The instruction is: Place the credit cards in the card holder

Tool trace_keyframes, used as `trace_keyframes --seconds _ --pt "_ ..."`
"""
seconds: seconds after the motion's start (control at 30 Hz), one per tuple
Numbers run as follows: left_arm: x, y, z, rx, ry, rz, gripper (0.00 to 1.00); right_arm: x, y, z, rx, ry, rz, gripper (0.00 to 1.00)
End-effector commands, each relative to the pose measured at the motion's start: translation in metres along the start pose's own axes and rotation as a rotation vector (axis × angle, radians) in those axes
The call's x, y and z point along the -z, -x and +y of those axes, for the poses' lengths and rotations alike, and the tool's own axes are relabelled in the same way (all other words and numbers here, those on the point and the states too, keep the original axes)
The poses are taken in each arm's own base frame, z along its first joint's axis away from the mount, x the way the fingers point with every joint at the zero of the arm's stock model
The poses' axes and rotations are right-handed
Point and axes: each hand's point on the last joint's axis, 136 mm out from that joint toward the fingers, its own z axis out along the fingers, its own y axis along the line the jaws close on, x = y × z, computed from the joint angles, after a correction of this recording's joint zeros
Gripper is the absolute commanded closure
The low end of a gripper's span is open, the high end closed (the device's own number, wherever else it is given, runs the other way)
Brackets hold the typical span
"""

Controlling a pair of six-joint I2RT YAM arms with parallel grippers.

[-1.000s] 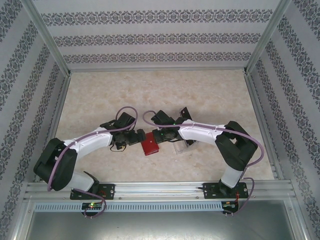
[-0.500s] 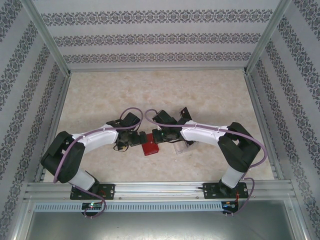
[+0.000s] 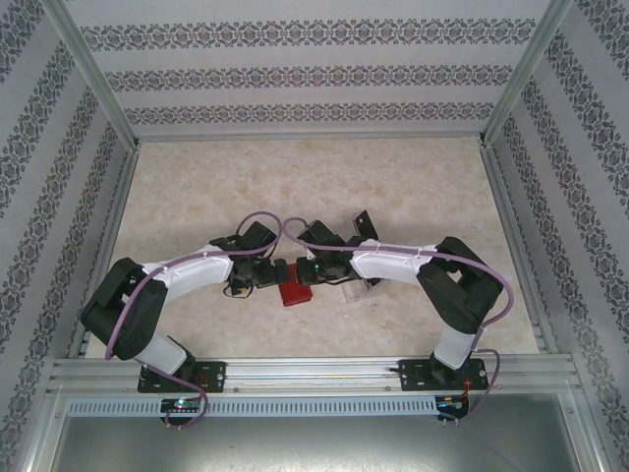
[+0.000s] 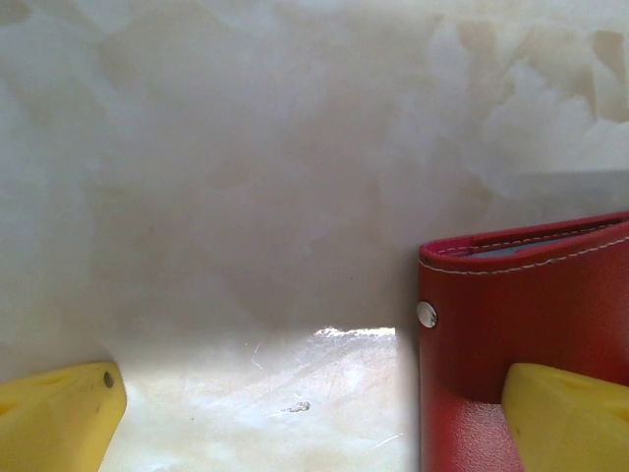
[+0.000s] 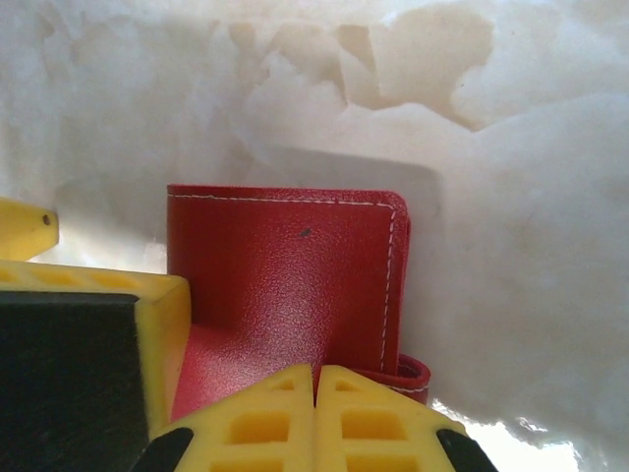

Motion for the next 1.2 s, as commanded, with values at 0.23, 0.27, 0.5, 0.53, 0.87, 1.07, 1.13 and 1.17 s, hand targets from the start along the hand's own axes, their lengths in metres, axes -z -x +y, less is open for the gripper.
trace_keyframes --seconds 0.23,0.27,0.5,0.53,0.87,1.07,1.13,1.17 --pt "-0.014 -0.007 0.000 -0.025 -0.002 0.016 0.00 -0.005 -0.009 0.001 0.029 -0.040 0.026 0.84" --pt "-0.014 -0.007 0.000 -0.024 -0.001 0.016 0.00 -0.004 -0.008 0.001 0.029 -0.043 0.022 0.82" --pt "-0.014 -0.008 0.001 -0.025 -0.001 0.018 0.00 0.005 0.001 0.002 0.036 -0.051 -0.007 0.76" --pt "-0.014 -0.008 0.001 -0.025 0.001 0.018 0.00 0.007 0.002 0.003 0.036 -0.051 -0.011 0.75" --pt "-0.012 -0.008 0.001 -0.025 -0.002 0.014 0.00 0.016 0.007 0.002 0.049 -0.064 -0.027 0.79" --pt "-0.013 -0.008 0.000 -0.023 -0.007 0.016 0.00 0.023 0.006 -0.002 0.084 -0.098 -0.033 0.63" --pt "-0.012 -0.007 -0.001 -0.024 -0.010 0.014 0.00 0.029 0.007 -0.003 0.101 -0.117 -0.040 0.63" --pt "-0.012 -0.007 -0.001 -0.024 -0.008 0.014 0.00 0.031 0.007 -0.004 0.109 -0.126 -0.042 0.64"
